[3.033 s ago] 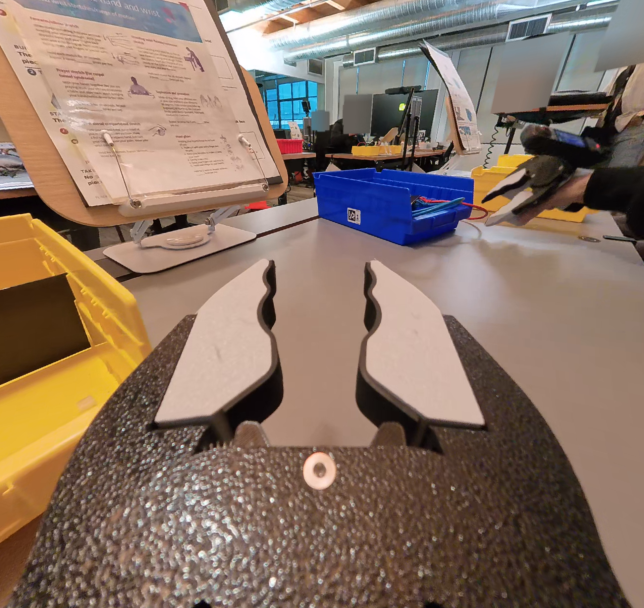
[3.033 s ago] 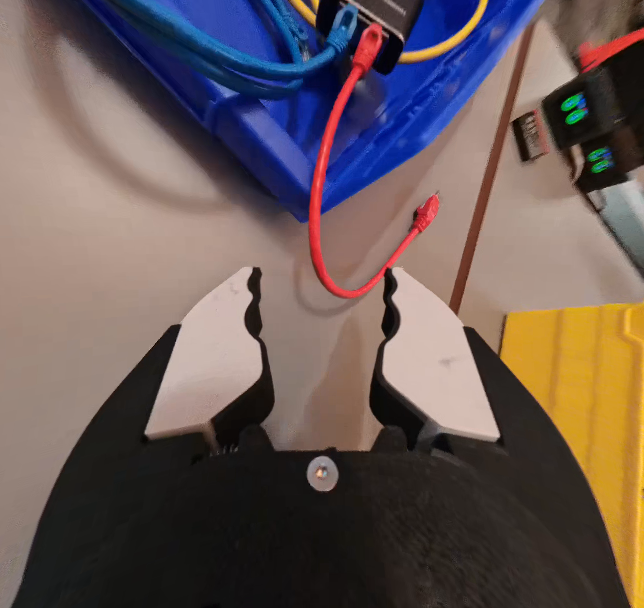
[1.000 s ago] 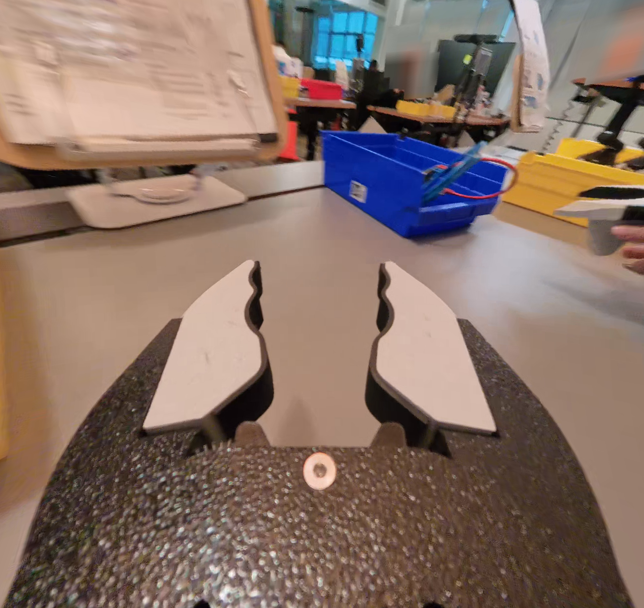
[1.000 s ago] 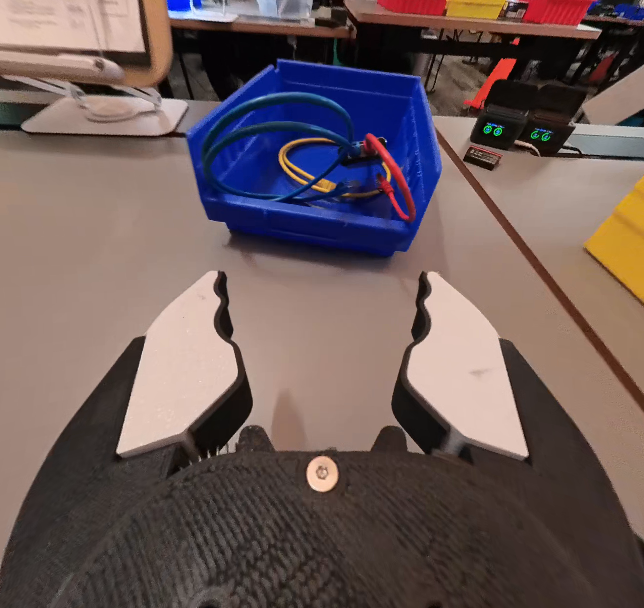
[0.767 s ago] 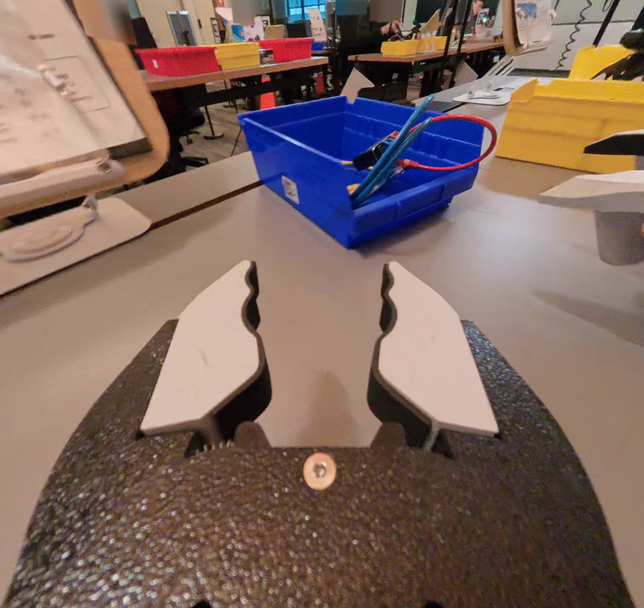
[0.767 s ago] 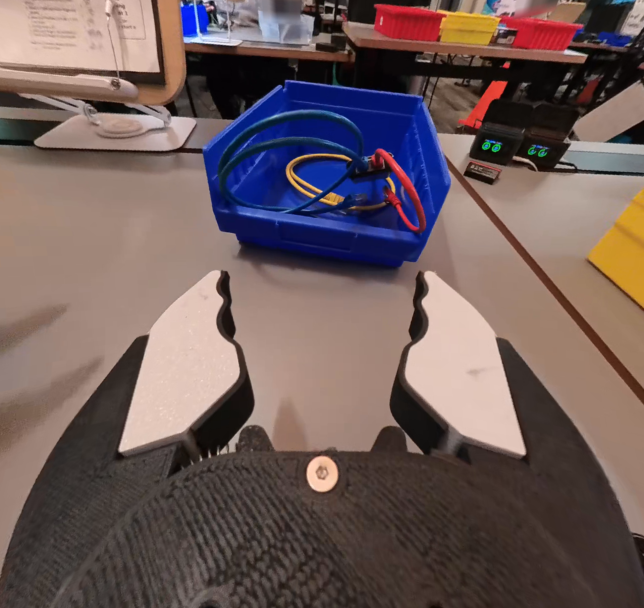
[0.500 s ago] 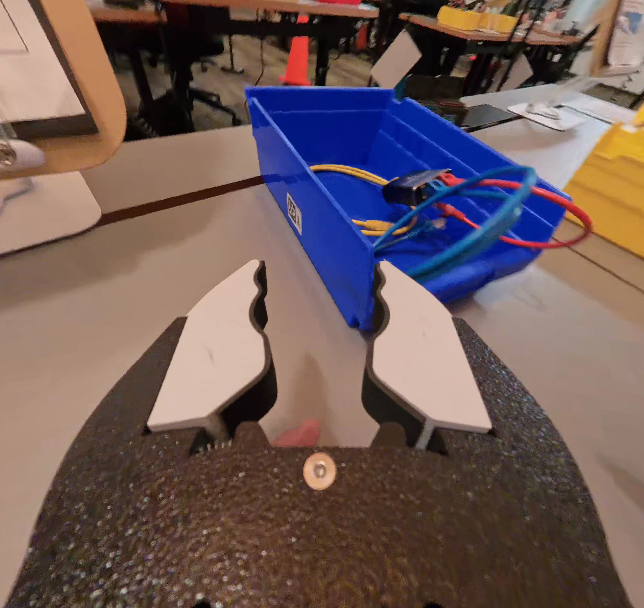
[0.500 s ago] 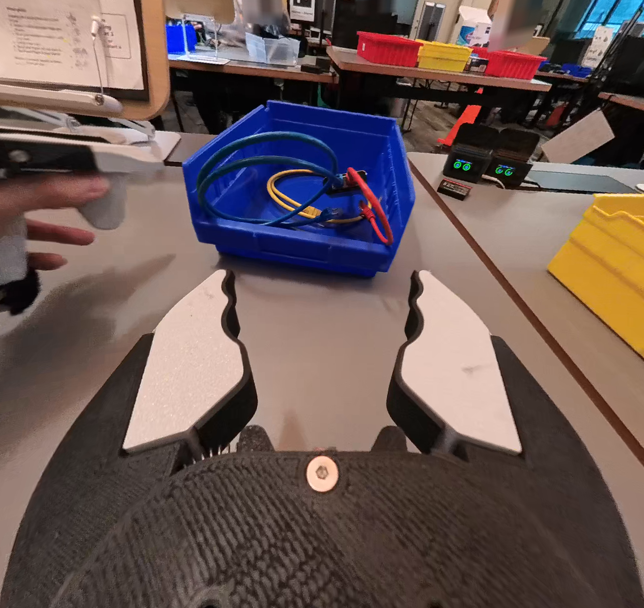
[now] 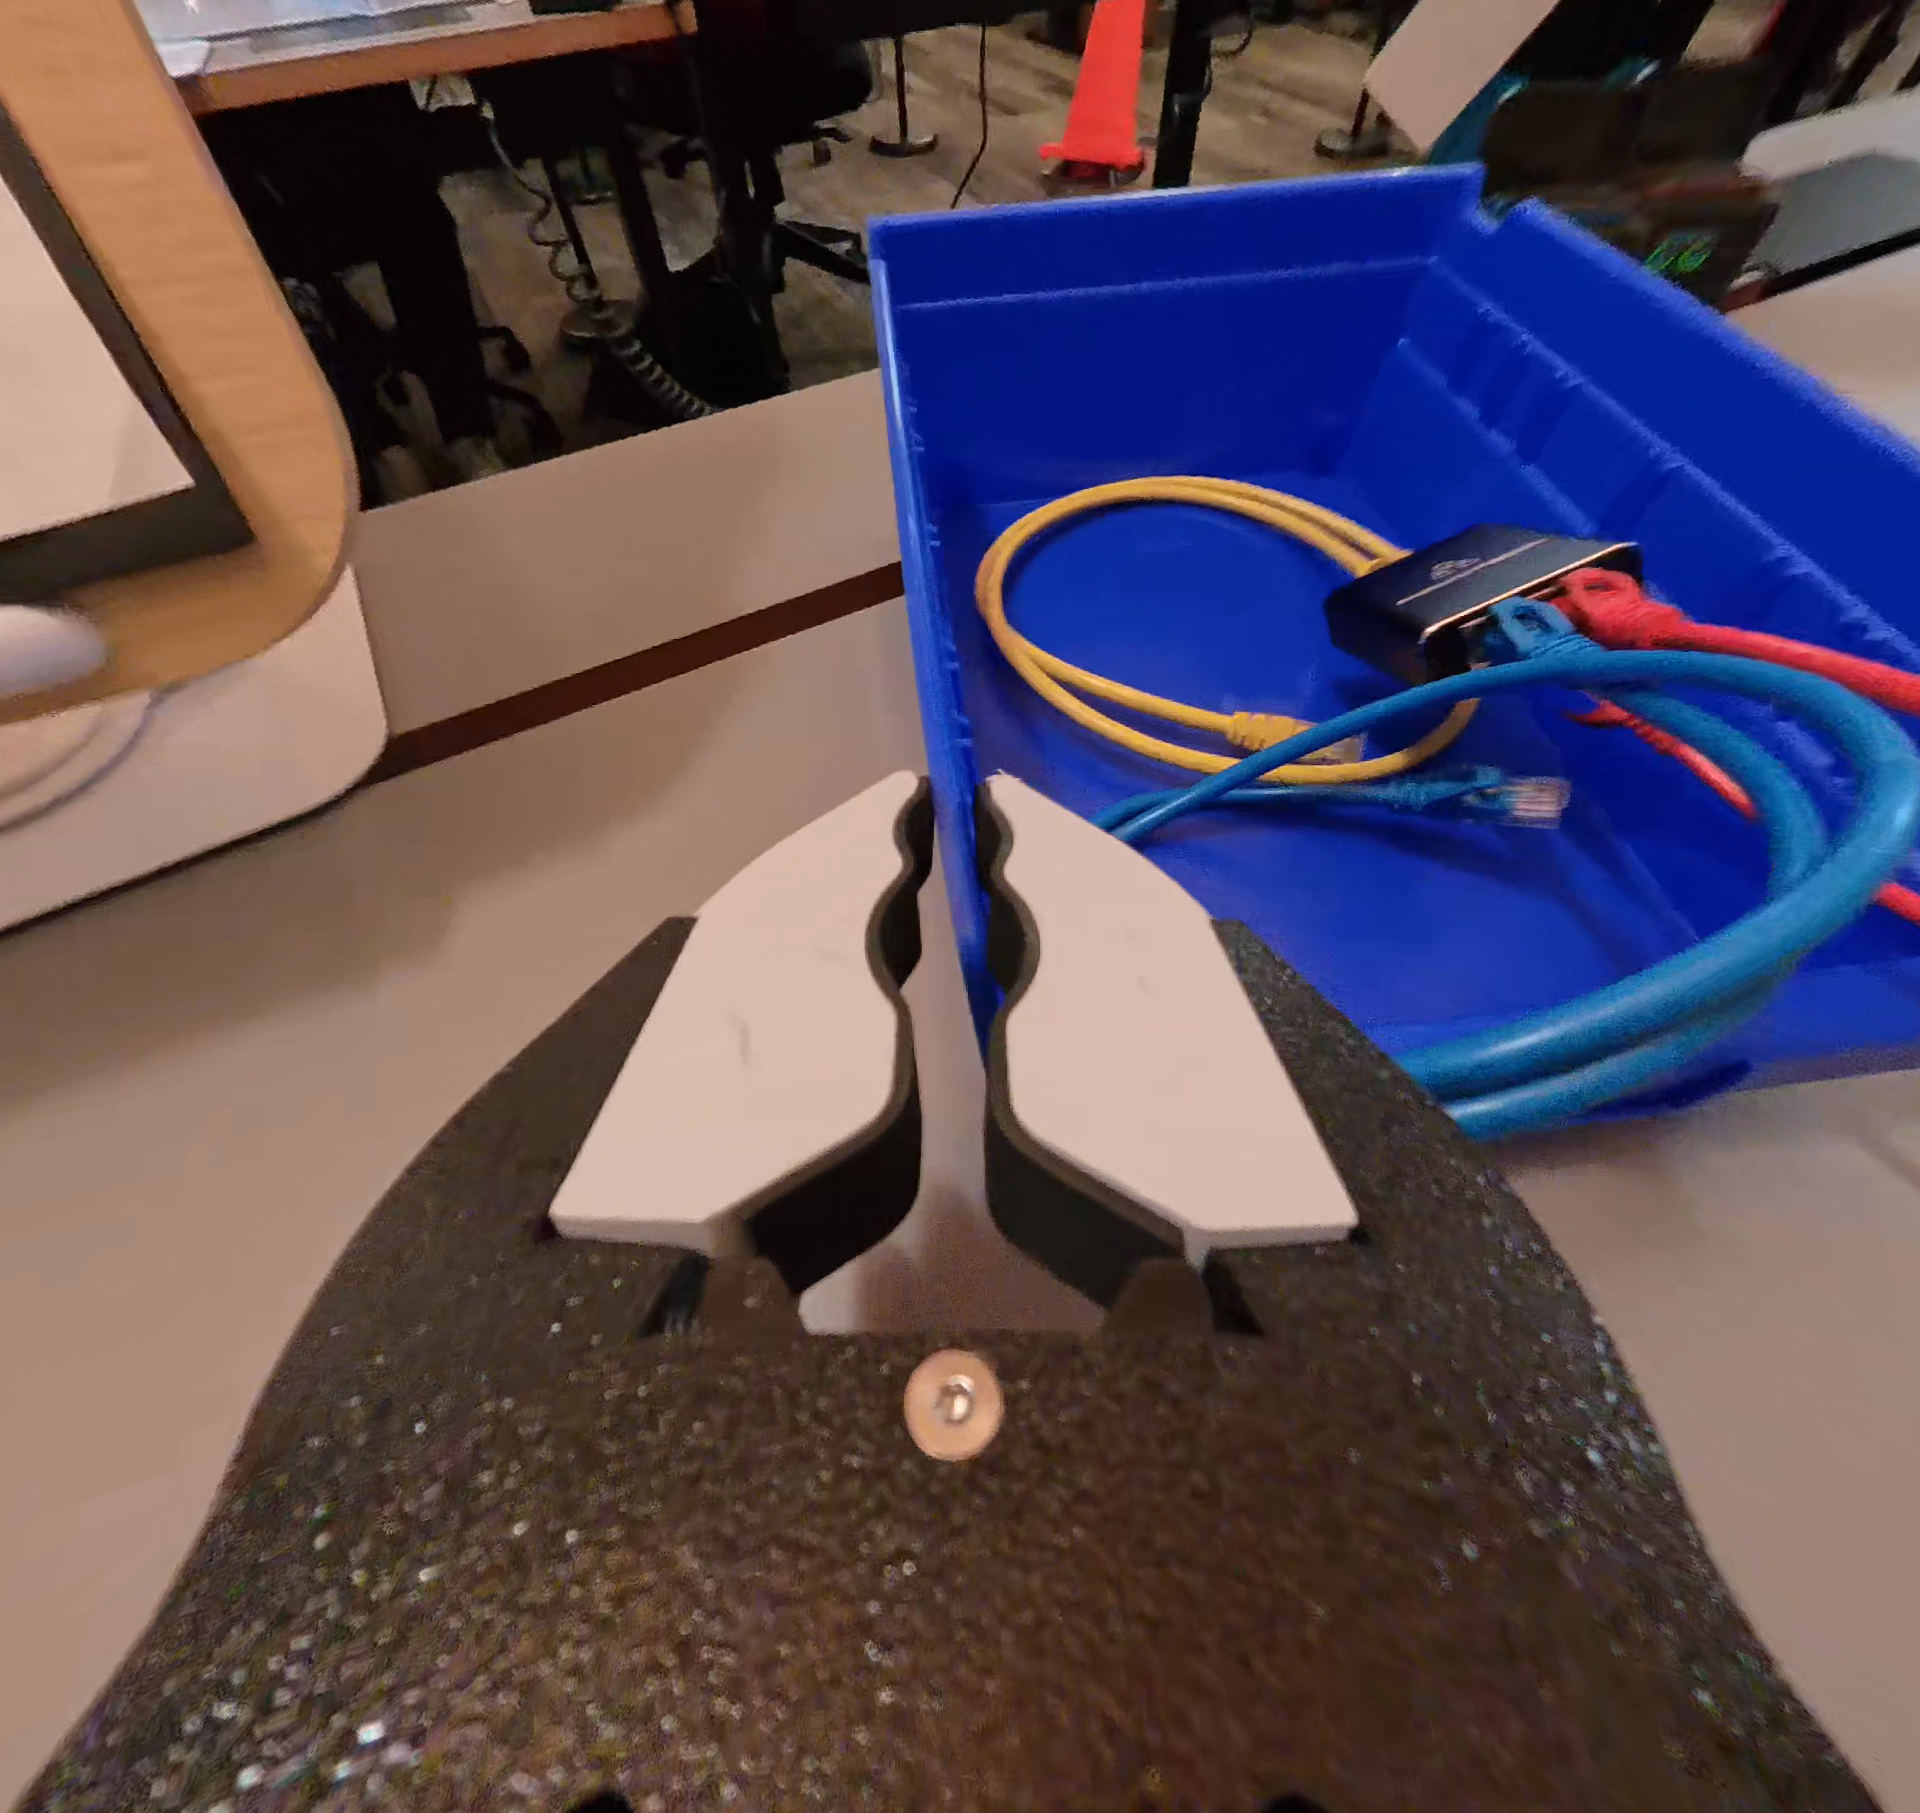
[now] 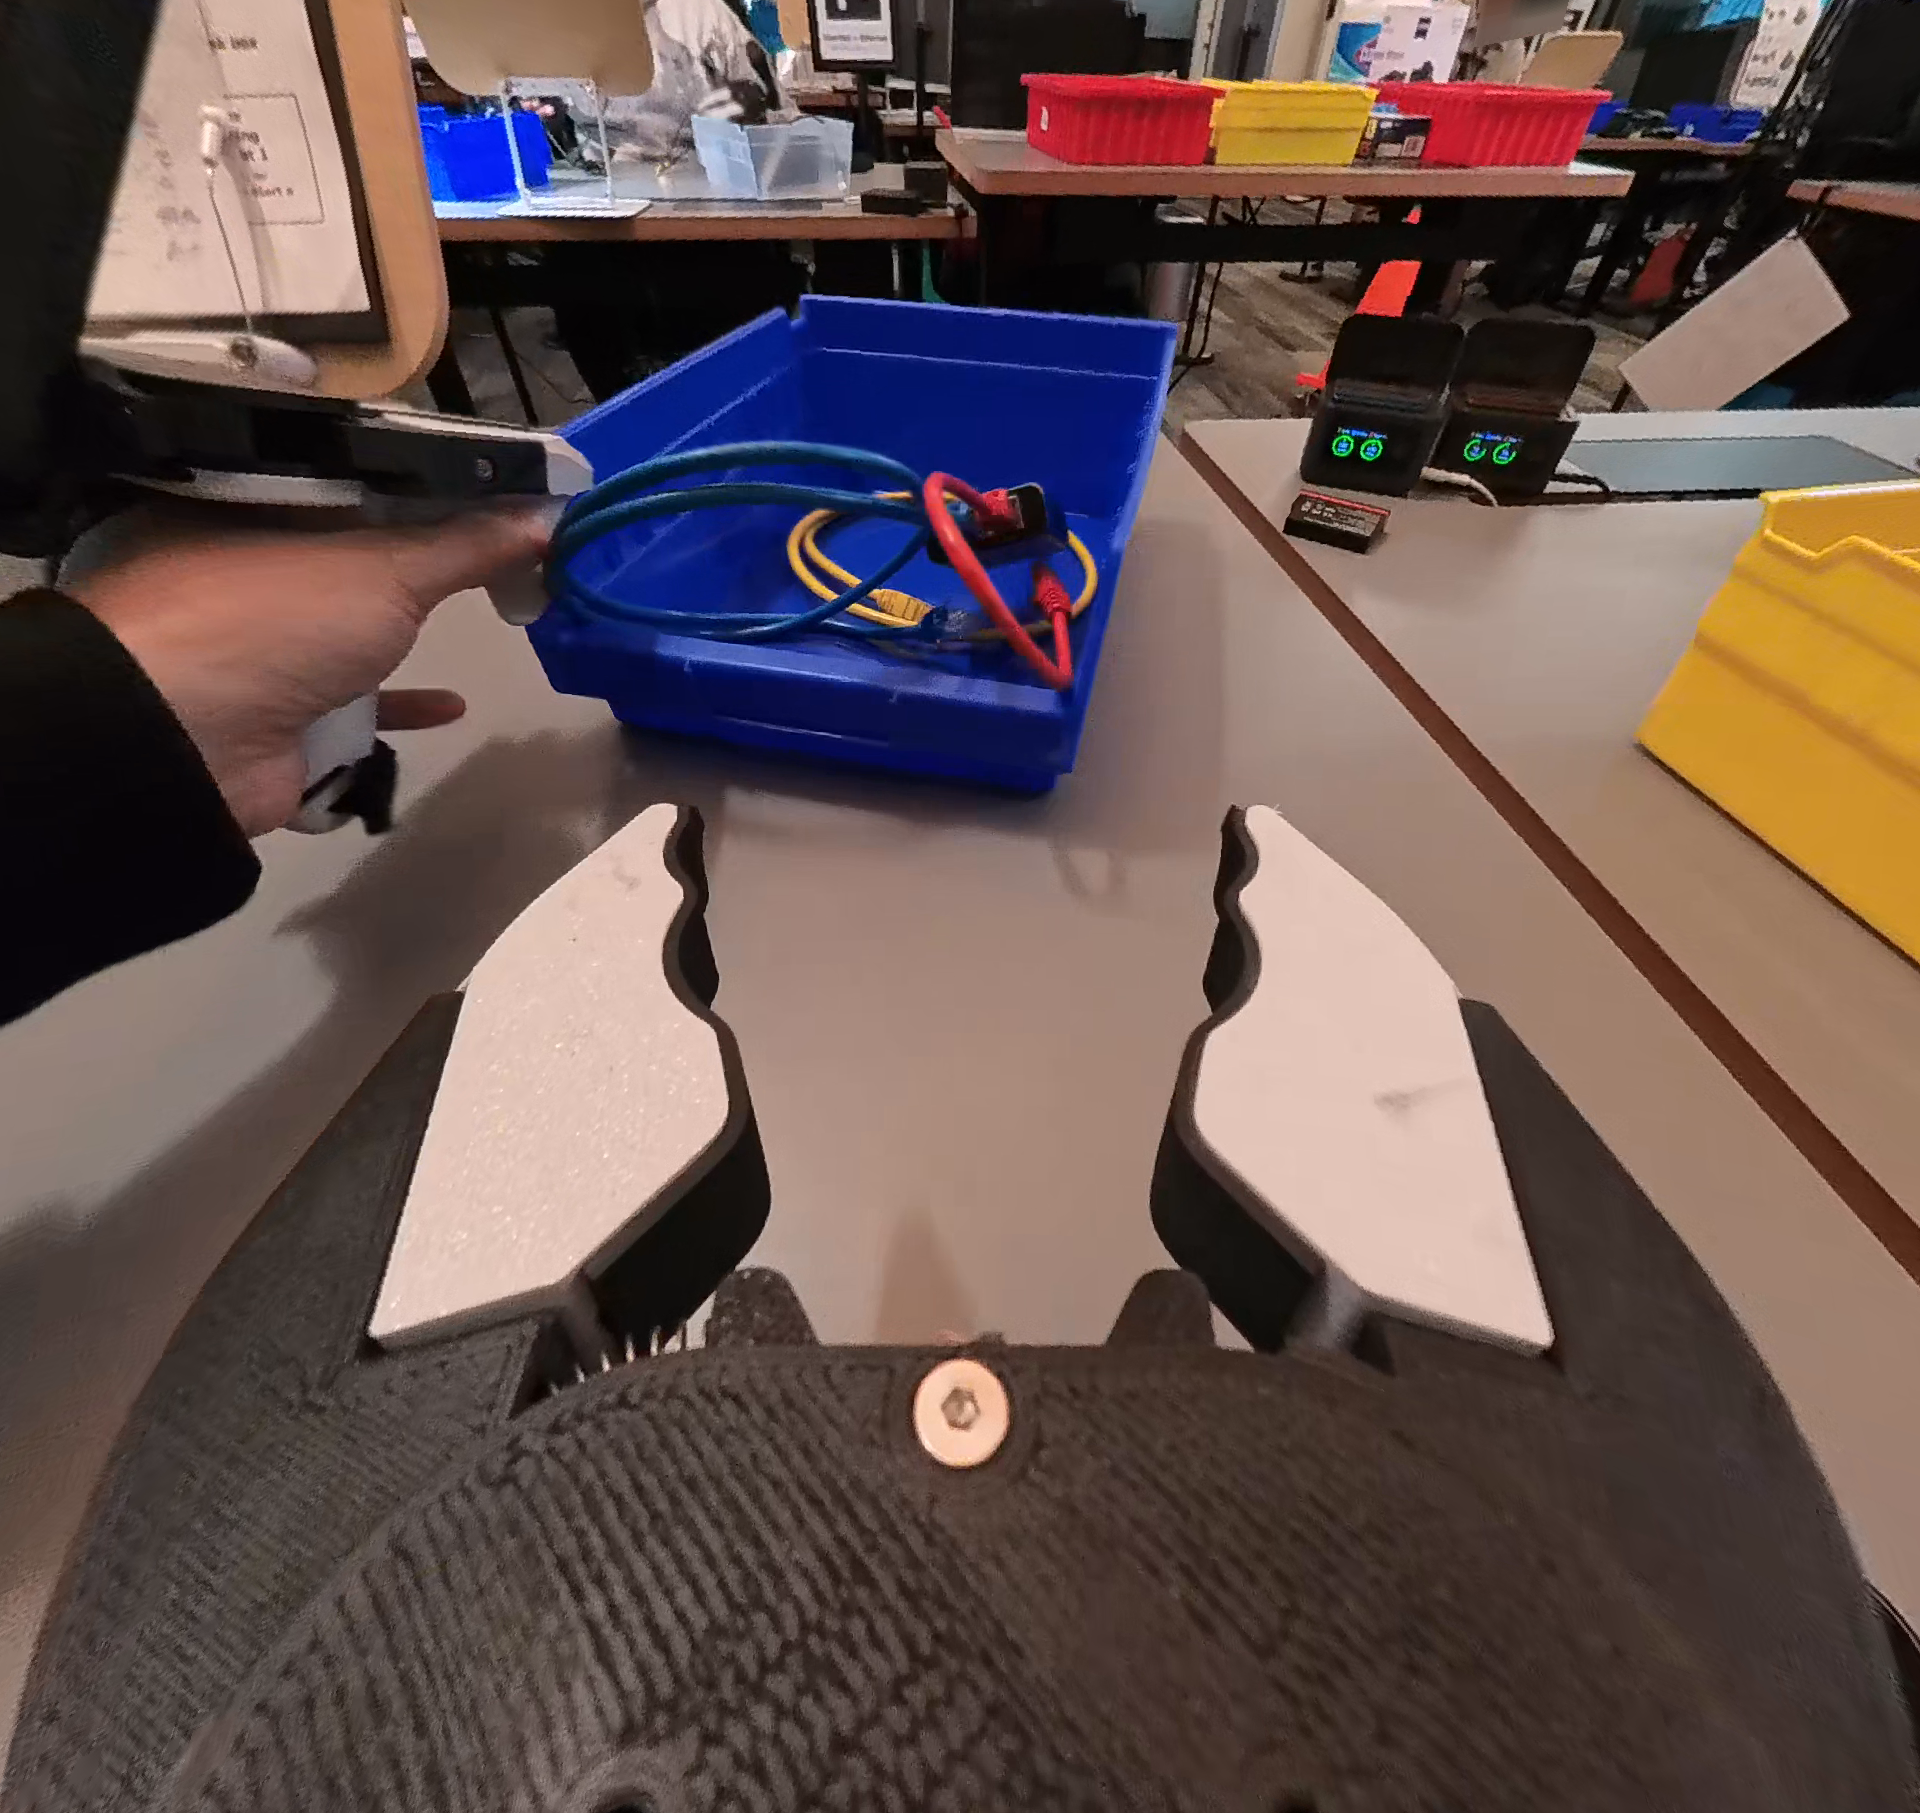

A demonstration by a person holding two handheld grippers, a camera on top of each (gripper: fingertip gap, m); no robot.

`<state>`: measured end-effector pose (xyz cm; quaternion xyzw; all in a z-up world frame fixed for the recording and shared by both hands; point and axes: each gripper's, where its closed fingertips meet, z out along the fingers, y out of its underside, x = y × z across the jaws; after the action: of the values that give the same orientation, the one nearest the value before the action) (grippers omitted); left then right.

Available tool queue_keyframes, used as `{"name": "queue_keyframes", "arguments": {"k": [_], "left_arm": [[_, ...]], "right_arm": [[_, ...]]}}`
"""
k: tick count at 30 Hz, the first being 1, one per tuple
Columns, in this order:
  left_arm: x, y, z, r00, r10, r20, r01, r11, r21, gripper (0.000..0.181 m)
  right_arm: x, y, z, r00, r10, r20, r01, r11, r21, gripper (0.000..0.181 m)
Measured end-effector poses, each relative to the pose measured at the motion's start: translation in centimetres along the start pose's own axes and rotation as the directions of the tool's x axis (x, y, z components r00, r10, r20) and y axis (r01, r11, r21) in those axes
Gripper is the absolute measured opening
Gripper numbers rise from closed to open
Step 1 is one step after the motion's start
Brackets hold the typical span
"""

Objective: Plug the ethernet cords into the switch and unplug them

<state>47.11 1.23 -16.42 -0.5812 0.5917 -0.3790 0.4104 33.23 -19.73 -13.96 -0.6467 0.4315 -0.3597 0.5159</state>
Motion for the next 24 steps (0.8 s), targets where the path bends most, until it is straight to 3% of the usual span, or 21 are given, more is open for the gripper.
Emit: {"name": "queue_keyframes", "arguments": {"k": [4, 8, 16, 24], "left_arm": [[-1.5, 0.1, -0.1, 0.998, 0.063, -0.028, -0.063, 0.998, -0.017, 0.006], [-4.1, 1.1, -3.3, 0.998, 0.039, -0.044, -0.039, 0.999, 0.006, 0.005], [-12.2, 6.2, -16.0, 0.999, 0.019, -0.030, -0.018, 0.999, 0.037, 0.005], [-18.2, 12.5, -29.5, 0.998, 0.058, -0.018, -0.057, 0.997, 0.056, 0.005]], "right_arm": [[0.1, -0.1, -0.2, 1.000, -0.001, -0.011, 0.001, 1.000, -0.007, 0.095], [0.2, -1.0, -0.7, 1.000, -0.008, -0.019, 0.008, 1.000, 0.011, 0.095], [-3.6, -2.1, -0.7, 0.996, -0.061, 0.058, 0.060, 0.998, 0.024, 0.093], [-14.7, -3.9, -1.6, 0.944, -0.136, 0.300, 0.121, 0.990, 0.068, 0.095]]}}
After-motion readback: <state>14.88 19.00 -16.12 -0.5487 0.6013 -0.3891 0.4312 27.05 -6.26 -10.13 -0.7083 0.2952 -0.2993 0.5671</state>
